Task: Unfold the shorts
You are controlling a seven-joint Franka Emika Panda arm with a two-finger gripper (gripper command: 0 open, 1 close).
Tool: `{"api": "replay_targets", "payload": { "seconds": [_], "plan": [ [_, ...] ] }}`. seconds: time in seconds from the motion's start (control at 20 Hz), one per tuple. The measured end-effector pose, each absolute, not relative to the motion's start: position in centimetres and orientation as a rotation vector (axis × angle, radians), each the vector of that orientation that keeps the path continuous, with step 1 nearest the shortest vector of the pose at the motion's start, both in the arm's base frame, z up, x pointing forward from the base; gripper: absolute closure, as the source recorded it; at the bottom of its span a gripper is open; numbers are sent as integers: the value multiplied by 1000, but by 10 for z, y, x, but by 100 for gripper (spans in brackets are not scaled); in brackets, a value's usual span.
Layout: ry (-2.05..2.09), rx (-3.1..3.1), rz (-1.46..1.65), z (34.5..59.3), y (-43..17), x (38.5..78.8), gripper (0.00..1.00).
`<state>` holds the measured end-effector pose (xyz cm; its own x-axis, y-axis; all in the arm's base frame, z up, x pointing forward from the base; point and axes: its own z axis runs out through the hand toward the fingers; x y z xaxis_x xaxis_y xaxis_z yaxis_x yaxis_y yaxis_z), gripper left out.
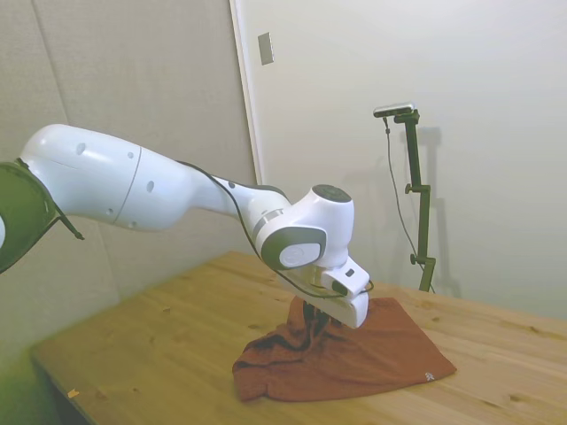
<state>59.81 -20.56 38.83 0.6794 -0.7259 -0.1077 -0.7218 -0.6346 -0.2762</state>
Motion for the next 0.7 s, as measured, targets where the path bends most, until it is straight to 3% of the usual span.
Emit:
{"api": "replay_targets", "payload": {
  "seconds": [0.3, 0.5, 0.6, 0.7],
  "plan": [
    [1038, -2676, -82, 444, -139, 588, 100],
    [963, -2742, -149, 488, -45, 586, 100],
    [914, -2793, -170, 494, 16, 582, 100],
    [875, -2849, -178, 484, 73, 576, 100]
  ]
}}
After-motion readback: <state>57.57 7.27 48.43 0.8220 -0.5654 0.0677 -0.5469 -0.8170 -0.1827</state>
